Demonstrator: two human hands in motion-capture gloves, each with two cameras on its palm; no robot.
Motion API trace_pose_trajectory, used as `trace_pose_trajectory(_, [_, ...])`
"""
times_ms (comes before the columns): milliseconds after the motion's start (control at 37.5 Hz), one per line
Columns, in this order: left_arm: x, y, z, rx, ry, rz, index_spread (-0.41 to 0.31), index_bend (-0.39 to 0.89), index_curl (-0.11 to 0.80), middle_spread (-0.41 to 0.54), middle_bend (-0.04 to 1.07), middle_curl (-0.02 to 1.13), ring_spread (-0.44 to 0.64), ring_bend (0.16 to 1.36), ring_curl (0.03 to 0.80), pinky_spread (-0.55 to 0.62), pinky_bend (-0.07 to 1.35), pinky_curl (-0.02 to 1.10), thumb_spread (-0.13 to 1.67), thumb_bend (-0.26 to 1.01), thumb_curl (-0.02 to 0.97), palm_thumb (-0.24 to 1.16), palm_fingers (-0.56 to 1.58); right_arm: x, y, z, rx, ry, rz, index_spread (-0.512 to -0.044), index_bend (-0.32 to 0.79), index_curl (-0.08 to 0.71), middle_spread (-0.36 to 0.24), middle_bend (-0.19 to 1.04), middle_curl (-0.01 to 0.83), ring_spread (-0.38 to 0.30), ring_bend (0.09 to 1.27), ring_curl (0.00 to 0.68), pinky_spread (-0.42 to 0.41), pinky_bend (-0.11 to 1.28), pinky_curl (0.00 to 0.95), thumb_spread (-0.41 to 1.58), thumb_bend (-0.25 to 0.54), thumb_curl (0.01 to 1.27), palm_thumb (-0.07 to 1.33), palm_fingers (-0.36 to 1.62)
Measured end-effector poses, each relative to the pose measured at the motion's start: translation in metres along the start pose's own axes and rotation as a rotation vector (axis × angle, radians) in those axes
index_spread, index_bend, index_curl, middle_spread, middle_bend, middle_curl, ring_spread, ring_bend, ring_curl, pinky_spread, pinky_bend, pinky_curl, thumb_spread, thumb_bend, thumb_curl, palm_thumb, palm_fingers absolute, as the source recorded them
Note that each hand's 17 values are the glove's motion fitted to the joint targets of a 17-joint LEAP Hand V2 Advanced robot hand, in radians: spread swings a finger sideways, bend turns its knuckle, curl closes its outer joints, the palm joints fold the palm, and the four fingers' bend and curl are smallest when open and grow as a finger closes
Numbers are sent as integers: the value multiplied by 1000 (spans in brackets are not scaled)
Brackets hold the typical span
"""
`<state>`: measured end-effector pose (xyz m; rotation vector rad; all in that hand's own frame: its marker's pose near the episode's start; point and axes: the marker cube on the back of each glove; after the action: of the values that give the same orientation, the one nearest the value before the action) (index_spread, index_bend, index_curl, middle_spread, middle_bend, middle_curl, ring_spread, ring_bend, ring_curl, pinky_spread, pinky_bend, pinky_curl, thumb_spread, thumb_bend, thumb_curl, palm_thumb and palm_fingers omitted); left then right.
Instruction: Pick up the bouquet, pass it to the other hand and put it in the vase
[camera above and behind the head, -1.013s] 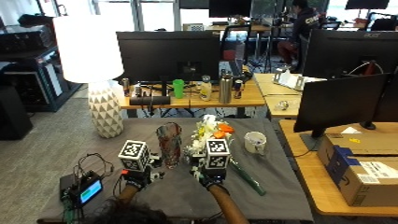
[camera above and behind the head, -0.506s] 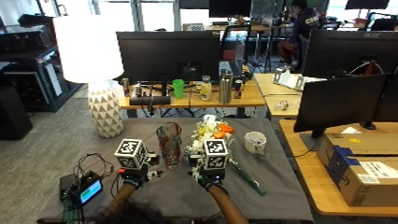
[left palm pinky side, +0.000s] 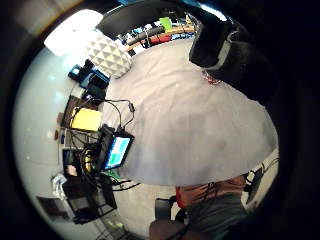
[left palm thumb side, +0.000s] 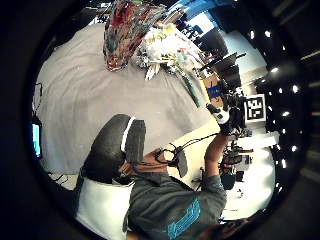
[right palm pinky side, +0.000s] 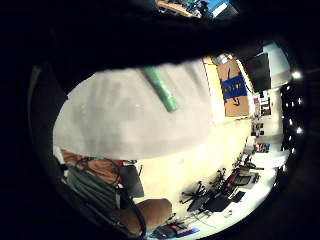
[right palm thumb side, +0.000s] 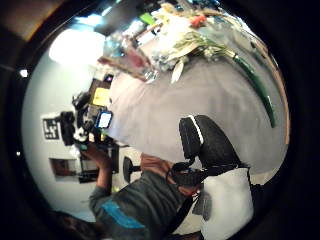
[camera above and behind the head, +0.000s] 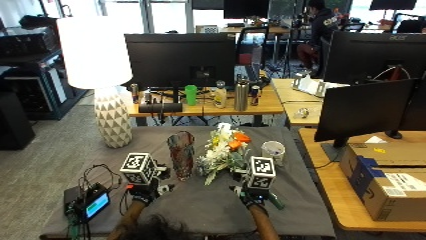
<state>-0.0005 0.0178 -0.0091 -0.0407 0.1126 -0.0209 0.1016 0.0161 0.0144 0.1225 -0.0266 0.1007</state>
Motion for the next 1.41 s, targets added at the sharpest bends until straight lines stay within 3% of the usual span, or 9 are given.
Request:
trace_pose_trajectory(480, [-9,-11,26,-12,43,-21,-67,125,248,3,183,350,106,564,313,337,385,346,1067,-24,296,340,498,144,-49,90,26,-161,310,-293,100,175,91,238,334,220,342,261,338,697,370,1136,64,314,698,136])
trace_pose_trajectory(853, [-11,-23,49,-35,62,-36,-67,124,257,6,183,357,106,565,319,327,386,362,1069,-24,304,337,495,161,-63,144,-138,-193,381,-271,122,183,95,252,350,225,335,265,336,708,371,1095,42,358,825,130])
trace_pose_trajectory(986, [-11,-22,52,-48,74,-43,-67,124,259,7,183,358,107,565,321,326,385,366,1070,-24,306,336,494,157,-67,145,-116,-208,377,-281,227,232,61,352,375,208,330,254,329,528,318,1109,67,387,908,322])
trace_pose_trajectory(1066, [-13,-24,56,-52,89,-44,-67,123,260,11,183,359,107,564,321,328,389,369,1070,-24,308,336,494,155,-70,146,-91,-189,364,-280,450,313,35,327,372,186,294,250,323,397,285,1115,90,407,969,509])
trace_pose_trajectory(1173, [-15,-24,59,-53,100,-44,-67,123,261,13,183,360,107,565,322,328,389,373,1070,-24,309,336,493,153,-72,144,-57,-147,365,-267,485,348,14,307,372,154,283,256,320,339,275,1103,93,424,1012,614])
trace_pose_trajectory(1279, [-18,-23,60,-60,105,-53,-67,123,262,14,183,361,107,565,323,329,388,375,1070,-24,310,336,493,150,-71,138,-9,-99,385,-252,426,364,-7,315,382,96,326,280,301,317,279,1079,90,441,1047,755])
trace_pose_trajectory(1333, [-20,-23,60,-58,114,-55,-67,123,262,15,183,361,107,565,324,329,388,376,1070,-24,310,336,493,147,-69,134,2,-83,392,-248,273,328,-42,402,410,-10,464,315,214,339,279,984,68,465,1056,1033])
trace_pose_trajectory(1359, [-21,-23,60,-58,120,-56,-67,123,262,15,183,361,107,565,324,329,387,377,1070,-24,310,335,492,147,-70,133,6,-79,393,-249,186,308,-61,405,414,-48,534,336,98,427,310,923,47,476,1045,1194])
trace_pose_trajectory(1413, [-22,-23,59,-57,132,-57,-67,123,263,15,183,362,107,565,324,329,387,378,1070,-24,311,335,492,148,-73,136,17,-77,393,-250,111,307,-87,435,438,-97,608,378,-15,532,353,840,20,497,1036,1324])
